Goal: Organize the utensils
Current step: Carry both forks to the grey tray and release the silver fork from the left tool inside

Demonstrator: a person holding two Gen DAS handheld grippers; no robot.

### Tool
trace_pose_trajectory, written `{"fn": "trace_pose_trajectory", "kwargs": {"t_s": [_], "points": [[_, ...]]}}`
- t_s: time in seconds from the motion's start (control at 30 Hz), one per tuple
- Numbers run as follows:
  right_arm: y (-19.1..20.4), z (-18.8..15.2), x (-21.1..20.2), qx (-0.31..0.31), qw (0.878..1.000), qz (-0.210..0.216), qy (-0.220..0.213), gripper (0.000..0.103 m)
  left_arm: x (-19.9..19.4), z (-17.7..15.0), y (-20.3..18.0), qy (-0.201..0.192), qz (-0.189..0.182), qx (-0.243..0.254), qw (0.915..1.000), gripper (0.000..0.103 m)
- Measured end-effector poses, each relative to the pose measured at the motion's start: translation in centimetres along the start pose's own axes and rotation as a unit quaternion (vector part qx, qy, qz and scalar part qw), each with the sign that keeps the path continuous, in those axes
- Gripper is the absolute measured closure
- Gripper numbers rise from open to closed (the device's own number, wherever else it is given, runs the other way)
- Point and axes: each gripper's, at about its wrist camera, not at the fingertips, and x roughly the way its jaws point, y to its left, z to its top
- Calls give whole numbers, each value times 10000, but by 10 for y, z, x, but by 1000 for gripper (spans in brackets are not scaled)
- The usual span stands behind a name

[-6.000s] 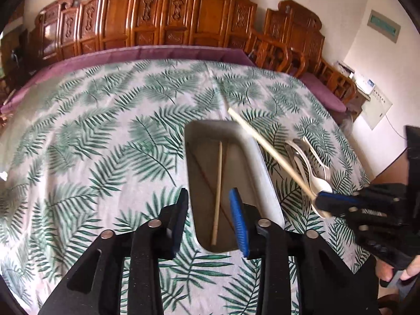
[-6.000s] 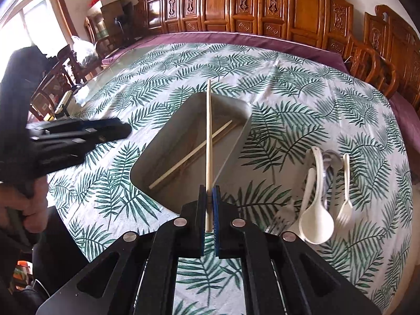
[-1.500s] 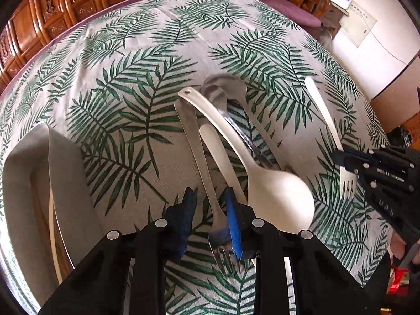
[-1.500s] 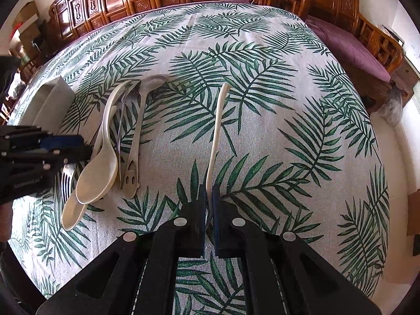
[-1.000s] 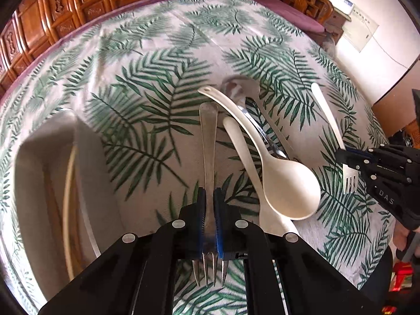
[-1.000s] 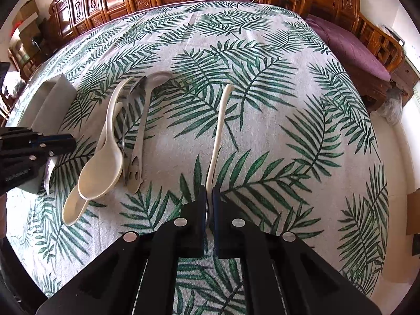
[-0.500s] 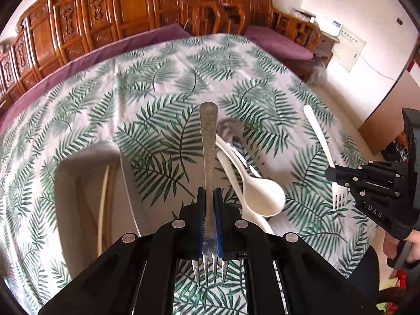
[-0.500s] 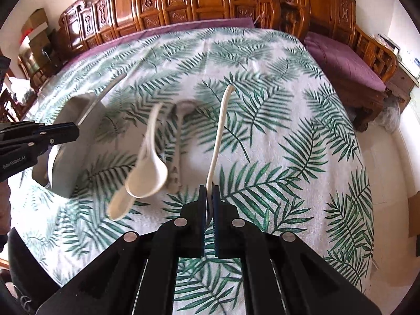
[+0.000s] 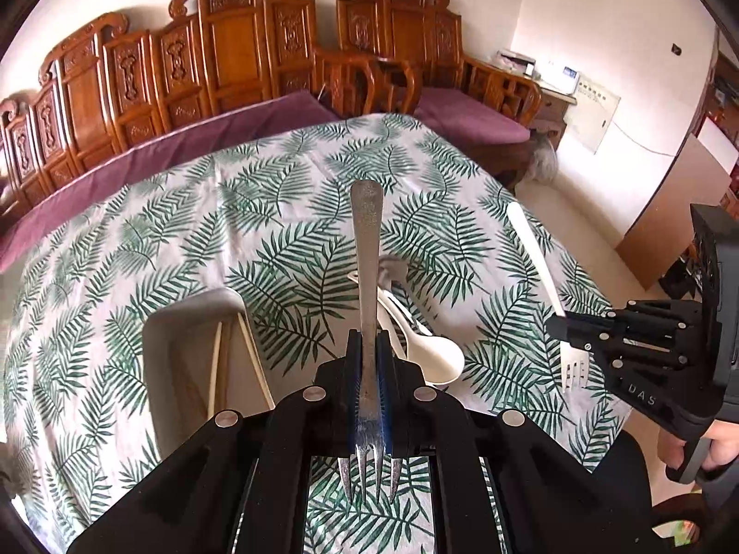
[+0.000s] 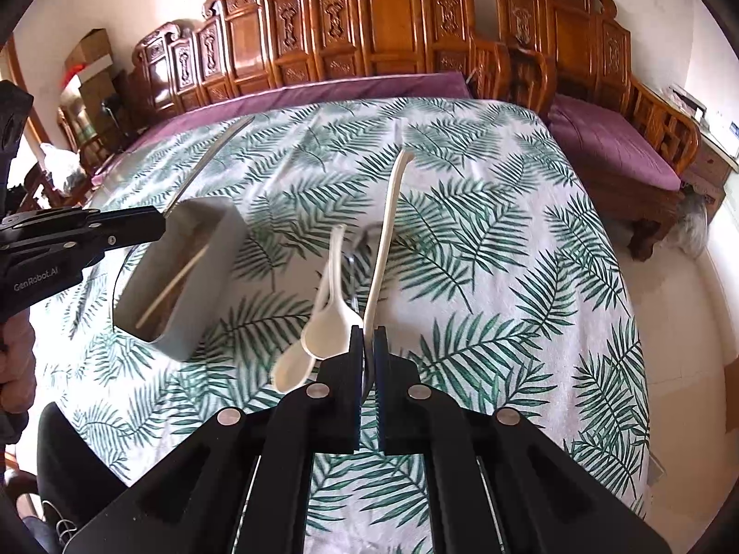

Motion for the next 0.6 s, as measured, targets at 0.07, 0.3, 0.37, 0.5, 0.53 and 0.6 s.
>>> {"fn": "trace_pose_trajectory", "kwargs": {"t_s": [0.07,0.3,0.37,0.5,0.53,0.6], "points": [[6,0,-4,-25,10000,42,-38,98,-7,-1,0,-56,-10,16,10000,97],[27,0,-13,-133,9996,198,-123,98,-21,-12,9,-136,13,8,9999,97],[35,1,-15,-185,9994,236,-149,98,-22,-16,16,-115,41,-28,9999,97],[46,3,-17,-244,9990,330,-183,98,-22,-26,32,-64,137,-146,9998,97],[49,3,-17,-252,9989,352,-188,98,-22,-29,36,-46,163,-180,9997,97],[56,4,-16,-286,9986,407,-184,98,-21,-32,45,-16,202,-253,9995,97]]}}
